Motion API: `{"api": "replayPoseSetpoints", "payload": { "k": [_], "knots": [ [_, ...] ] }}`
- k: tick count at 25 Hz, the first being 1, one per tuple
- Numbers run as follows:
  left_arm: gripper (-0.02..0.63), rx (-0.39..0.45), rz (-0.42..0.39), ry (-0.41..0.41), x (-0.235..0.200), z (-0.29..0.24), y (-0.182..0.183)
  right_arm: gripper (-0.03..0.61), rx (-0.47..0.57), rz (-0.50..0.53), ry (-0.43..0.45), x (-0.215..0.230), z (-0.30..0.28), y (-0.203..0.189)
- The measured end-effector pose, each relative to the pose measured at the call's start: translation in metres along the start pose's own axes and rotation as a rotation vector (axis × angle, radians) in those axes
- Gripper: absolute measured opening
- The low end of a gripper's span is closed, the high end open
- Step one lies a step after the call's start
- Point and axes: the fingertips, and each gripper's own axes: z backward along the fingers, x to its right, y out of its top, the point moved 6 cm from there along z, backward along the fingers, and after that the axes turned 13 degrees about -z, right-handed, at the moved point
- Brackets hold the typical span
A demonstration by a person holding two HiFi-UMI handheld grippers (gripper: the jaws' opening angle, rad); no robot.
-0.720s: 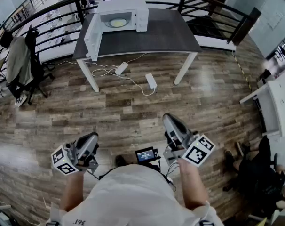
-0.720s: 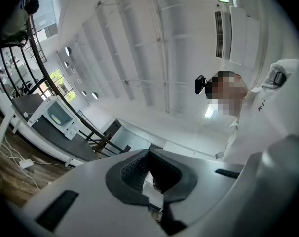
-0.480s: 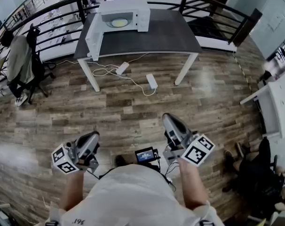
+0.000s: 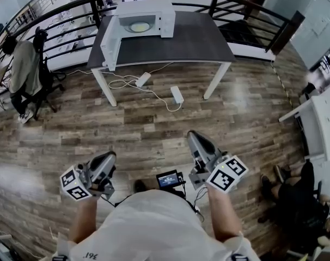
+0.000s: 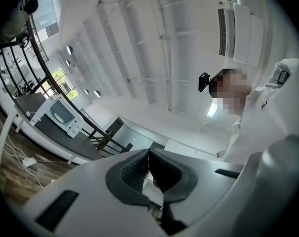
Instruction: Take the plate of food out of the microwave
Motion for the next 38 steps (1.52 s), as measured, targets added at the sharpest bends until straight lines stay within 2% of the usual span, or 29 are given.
{"api": "replayPoseSetpoints", "payload": {
  "k": [13, 20, 38],
  "knots": [
    [0.006, -0.009, 0.01, -0.005, -0.0072, -0.0009, -0.0024, -0.011, -0.021, 0.054, -0.064, 0.0061, -0.0063, -0.002],
    [0.006, -0.009, 0.008, 0.002, -0.0054, -0.0008, -0.0027, -0.012, 0.002, 0.014, -0.043, 0.0057, -0.0028, 0.0009],
    [0.006, -0.019, 0.02, 0.008, 0.0001, 0.0006, -0.0058, -0.011, -0.008, -0.008, -0.075, 0.0076, 0.001, 0.0009]
  ]
}}
